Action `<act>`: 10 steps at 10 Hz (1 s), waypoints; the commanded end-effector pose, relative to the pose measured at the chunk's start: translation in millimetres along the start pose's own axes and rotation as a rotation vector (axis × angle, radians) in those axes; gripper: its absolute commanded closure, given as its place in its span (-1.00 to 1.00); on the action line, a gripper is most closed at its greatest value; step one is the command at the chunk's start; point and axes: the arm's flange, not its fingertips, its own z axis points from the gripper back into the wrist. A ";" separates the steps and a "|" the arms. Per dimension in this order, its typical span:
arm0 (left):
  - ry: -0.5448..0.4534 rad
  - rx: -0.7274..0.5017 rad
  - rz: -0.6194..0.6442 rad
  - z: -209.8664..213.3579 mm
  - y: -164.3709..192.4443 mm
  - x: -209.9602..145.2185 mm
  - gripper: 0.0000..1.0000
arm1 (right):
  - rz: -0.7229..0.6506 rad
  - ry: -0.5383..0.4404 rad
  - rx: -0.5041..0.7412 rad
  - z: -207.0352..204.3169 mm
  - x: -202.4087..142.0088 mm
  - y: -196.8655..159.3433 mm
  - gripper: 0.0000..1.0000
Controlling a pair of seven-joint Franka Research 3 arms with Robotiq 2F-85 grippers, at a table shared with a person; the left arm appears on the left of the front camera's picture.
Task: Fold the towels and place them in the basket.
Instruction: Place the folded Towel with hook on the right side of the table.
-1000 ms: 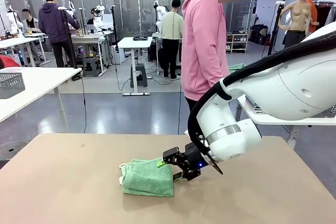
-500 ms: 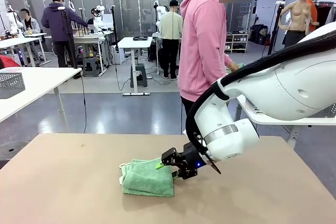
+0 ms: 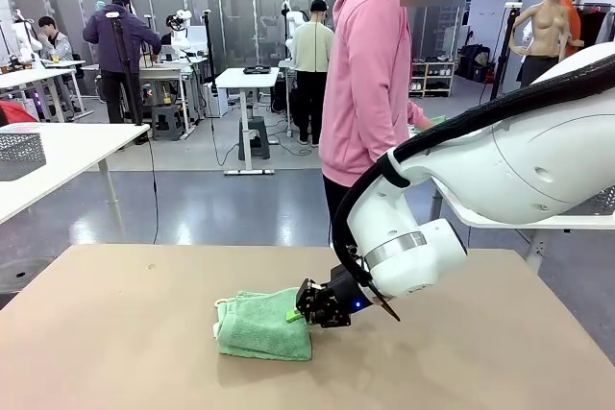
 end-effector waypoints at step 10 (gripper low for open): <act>0.004 0.017 0.007 -1.2 -0.9 -1.5 -0.95 | 0.075 -0.002 -0.083 24.9 -3.2 34.4 0.89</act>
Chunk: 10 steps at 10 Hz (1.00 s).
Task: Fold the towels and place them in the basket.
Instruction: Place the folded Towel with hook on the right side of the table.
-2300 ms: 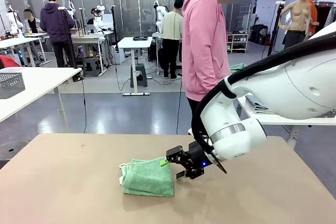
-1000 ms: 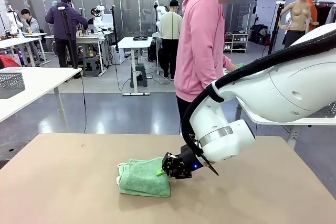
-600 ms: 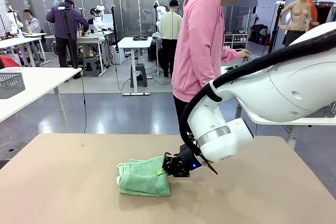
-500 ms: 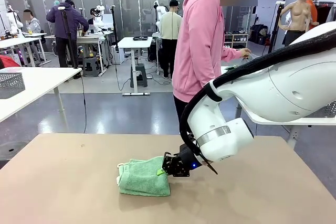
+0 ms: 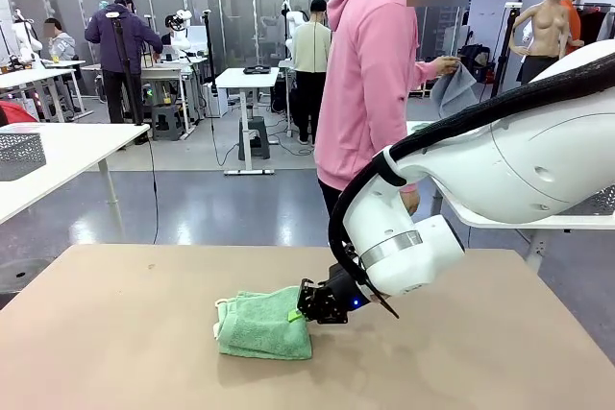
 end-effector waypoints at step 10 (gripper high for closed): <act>0.004 0.017 0.007 -1.2 -0.9 -1.5 -0.95 | 0.136 0.013 -0.274 224.3 2.1 -14.7 0.89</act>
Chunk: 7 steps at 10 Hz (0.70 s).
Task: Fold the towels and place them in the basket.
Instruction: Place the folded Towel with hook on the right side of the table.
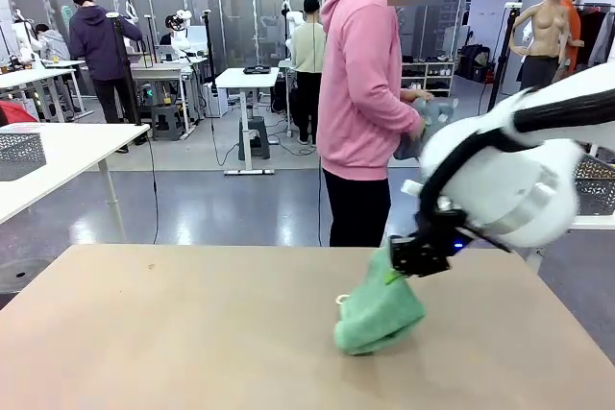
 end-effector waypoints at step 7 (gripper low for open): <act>0.005 0.017 0.007 -1.3 -1.1 -1.2 -0.95 | -0.074 0.017 -0.271 87.1 -7.7 -180.7 0.89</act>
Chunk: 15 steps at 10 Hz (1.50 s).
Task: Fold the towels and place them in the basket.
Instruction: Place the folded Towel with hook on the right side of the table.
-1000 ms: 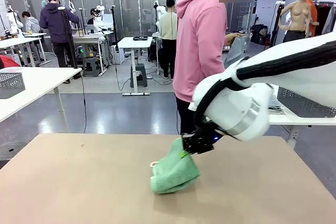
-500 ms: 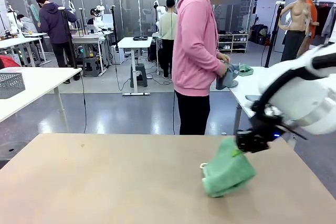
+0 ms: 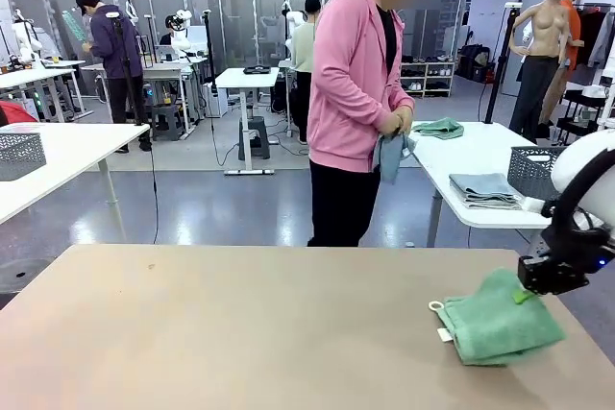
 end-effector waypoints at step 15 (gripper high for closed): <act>0.005 0.018 0.007 -1.3 -1.1 -1.2 -0.95 | -0.079 0.134 -0.204 -10.4 16.1 -0.7 -0.81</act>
